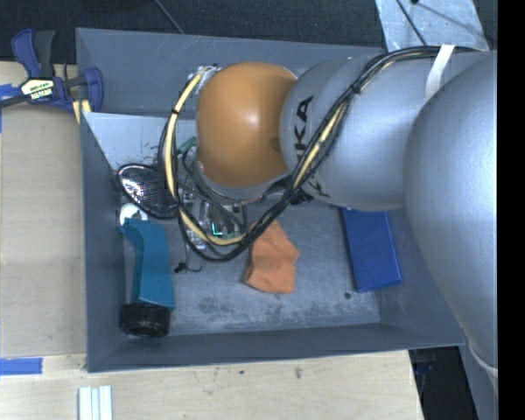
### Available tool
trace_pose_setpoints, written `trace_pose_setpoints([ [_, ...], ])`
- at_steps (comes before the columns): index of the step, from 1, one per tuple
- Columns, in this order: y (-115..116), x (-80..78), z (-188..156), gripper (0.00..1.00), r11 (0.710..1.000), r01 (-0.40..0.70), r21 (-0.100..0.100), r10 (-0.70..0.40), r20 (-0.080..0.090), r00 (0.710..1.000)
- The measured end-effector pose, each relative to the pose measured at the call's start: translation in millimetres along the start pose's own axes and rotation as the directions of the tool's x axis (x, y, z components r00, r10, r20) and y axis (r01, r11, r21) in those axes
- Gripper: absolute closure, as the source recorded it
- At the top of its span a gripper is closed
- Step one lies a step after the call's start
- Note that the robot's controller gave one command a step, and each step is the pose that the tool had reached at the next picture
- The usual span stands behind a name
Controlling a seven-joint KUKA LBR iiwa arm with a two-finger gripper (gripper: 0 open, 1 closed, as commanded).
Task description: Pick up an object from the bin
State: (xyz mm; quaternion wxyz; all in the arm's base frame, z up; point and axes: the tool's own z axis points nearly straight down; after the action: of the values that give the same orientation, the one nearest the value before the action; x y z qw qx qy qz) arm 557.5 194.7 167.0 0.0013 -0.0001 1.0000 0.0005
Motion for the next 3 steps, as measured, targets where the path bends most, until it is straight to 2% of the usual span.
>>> trace_pose_setpoints([
  [1, 0, 0.0, 0, 0.00, 1.000, -0.001, 0.000, 0.001, 0.000, 1.000],
  [2, 5, -24.2, -24, 0.00, 1.000, 0.009, 0.001, -0.009, -0.002, 1.000],
  [3, -33, -52.1, 0, 0.00, 0.999, 0.043, -0.003, -0.043, 0.008, 0.999],
])
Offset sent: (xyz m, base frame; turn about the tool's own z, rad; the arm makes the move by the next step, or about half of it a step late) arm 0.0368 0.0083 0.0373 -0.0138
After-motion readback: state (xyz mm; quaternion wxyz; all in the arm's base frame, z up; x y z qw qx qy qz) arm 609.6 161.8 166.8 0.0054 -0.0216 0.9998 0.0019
